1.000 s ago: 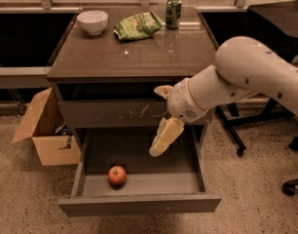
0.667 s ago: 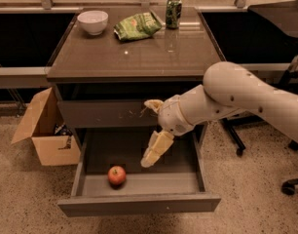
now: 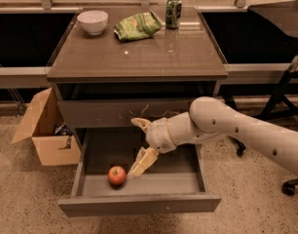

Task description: Pick apple from middle drawer and place on counter

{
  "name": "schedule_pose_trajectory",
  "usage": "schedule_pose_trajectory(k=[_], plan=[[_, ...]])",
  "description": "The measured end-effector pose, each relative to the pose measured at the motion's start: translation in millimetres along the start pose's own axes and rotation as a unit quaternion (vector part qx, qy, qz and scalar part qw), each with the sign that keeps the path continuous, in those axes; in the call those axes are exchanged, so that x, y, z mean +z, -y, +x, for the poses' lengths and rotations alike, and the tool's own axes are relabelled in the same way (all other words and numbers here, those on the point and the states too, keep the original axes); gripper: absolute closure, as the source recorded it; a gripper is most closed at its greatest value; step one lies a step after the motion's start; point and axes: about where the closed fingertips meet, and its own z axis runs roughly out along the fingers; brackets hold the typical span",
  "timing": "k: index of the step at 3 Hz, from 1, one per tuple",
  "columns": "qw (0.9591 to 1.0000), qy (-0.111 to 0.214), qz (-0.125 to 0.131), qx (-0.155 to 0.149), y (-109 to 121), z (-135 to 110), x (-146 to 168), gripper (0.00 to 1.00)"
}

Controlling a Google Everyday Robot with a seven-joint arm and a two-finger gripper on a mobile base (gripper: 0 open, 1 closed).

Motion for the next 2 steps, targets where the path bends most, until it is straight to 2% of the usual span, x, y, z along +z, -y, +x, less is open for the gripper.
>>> schedule_pose_trajectory(k=[2], plan=[[1.0, 0.002, -0.009, 0.001, 2, 9, 12, 0.0]])
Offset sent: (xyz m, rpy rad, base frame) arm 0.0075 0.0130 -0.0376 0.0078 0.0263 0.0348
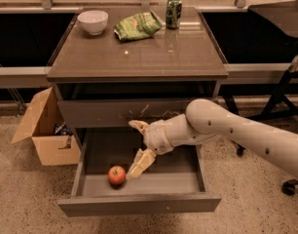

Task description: Pick apple from middle drawer and place on counter

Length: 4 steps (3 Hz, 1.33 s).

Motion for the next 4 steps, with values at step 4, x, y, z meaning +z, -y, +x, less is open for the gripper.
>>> schedule_pose_trajectory(k=[4], plan=[[0.989, -0.11, -0.034, 0.093, 26, 119, 124, 0.0]])
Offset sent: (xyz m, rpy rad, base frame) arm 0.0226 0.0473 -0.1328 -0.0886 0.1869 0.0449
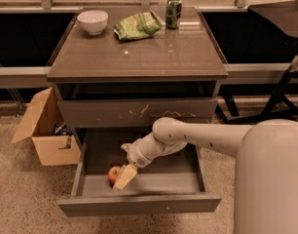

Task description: Pick apple from middle drawer and place on counter

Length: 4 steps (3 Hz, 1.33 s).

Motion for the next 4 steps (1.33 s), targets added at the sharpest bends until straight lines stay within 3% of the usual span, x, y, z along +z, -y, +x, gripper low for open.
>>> schedule_pose_trajectory(k=[2, 4], plan=[[0.9995, -0.026, -0.011, -0.016, 5, 28, 14, 0.0], [0.9977, -0.055, 0.005, -0.039, 27, 61, 20, 0.0]])
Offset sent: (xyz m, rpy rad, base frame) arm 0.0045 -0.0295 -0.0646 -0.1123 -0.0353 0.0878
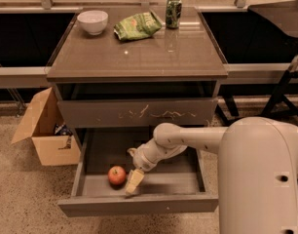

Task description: Pick apple from middle drawer and place on counter

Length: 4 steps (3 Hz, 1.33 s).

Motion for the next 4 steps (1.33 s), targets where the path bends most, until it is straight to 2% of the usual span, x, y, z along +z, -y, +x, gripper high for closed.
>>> schedule_pose_trajectory(k=[2, 3, 4], plan=[[0.9992, 0.021, 0.031, -0.012, 35, 16, 7, 0.0], [0.9986, 0.036, 0.031, -0.021, 54, 17, 28, 0.0], [0.9984, 0.043, 0.026, -0.025, 63, 16, 46, 0.0]])
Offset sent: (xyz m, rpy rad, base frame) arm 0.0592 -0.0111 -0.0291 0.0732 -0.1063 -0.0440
